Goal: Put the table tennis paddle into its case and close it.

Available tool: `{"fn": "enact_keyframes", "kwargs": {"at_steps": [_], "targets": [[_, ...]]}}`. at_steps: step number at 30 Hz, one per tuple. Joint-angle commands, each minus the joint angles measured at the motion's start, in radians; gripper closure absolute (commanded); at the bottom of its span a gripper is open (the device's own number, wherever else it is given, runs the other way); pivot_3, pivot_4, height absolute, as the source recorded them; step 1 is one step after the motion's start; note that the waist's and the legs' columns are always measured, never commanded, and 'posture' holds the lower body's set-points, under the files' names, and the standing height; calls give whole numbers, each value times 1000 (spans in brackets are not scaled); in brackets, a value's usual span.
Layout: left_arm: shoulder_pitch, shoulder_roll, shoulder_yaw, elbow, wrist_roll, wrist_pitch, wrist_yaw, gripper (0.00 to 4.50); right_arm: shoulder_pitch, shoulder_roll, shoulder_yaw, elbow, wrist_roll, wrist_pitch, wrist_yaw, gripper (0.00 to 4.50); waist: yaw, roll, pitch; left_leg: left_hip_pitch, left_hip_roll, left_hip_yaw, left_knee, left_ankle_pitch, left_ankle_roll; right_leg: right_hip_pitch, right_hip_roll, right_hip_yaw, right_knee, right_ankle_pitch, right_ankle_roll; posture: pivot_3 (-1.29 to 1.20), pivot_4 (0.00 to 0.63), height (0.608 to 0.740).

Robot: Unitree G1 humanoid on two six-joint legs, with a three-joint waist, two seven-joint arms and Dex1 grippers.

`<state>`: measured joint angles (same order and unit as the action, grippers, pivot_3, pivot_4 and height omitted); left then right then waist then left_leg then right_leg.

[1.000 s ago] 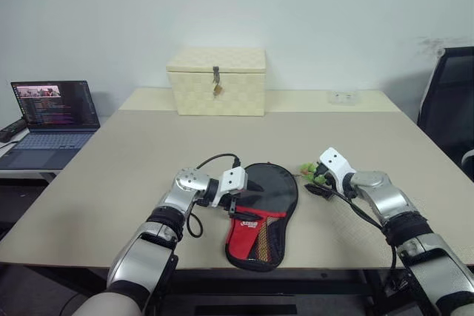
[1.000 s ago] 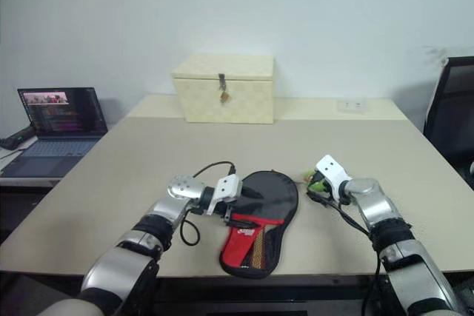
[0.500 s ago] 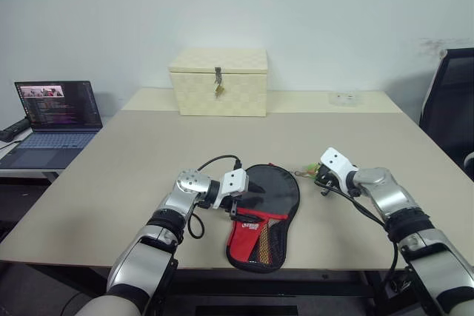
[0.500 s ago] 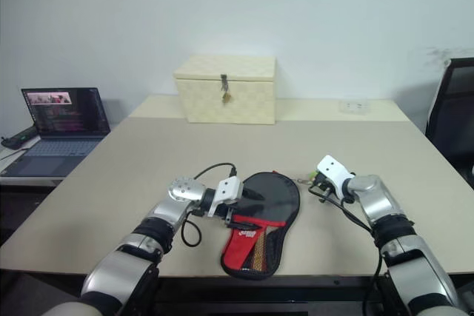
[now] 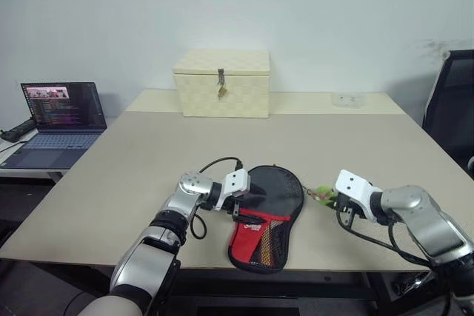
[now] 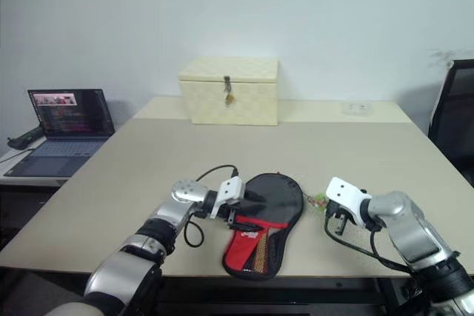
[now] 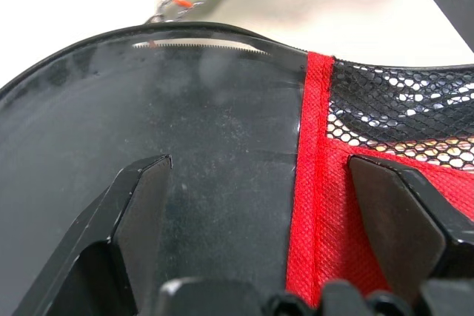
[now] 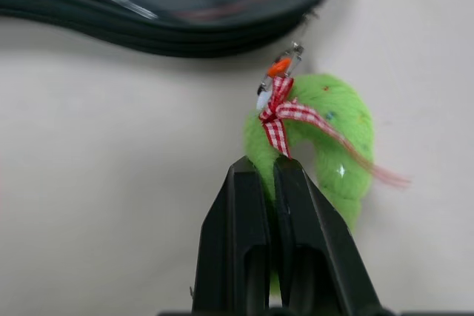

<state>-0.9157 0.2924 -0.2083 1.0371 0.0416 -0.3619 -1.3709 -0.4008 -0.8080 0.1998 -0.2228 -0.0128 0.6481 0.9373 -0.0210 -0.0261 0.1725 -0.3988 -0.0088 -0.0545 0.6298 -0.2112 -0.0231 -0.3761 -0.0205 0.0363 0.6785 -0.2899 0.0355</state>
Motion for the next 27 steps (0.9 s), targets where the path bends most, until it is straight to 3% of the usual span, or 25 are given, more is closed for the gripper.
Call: {"fn": "enact_keyframes", "kwargs": {"at_steps": [1,15,27], "targets": [[42,-27,-61,55,61,13,-7,337,38,-41,-33,-123,38,46,25,4428,4,0,0,0,0,0,0,0,0,0,0,0,0,0,0,0,150,740],[31,-46,-65,86,74,16,29,337,121,-109,-3,-462,230,198,110,4428,22,-1,-1,0,0,-2,0,0,0,3,-1,-3,-4,-1,1,0,150,740],[17,-66,-67,109,84,8,56,337,262,-218,75,-593,332,155,198,4428,30,-1,-2,-1,0,-3,0,0,0,4,-1,-5,-8,-1,2,0,150,740]]}}
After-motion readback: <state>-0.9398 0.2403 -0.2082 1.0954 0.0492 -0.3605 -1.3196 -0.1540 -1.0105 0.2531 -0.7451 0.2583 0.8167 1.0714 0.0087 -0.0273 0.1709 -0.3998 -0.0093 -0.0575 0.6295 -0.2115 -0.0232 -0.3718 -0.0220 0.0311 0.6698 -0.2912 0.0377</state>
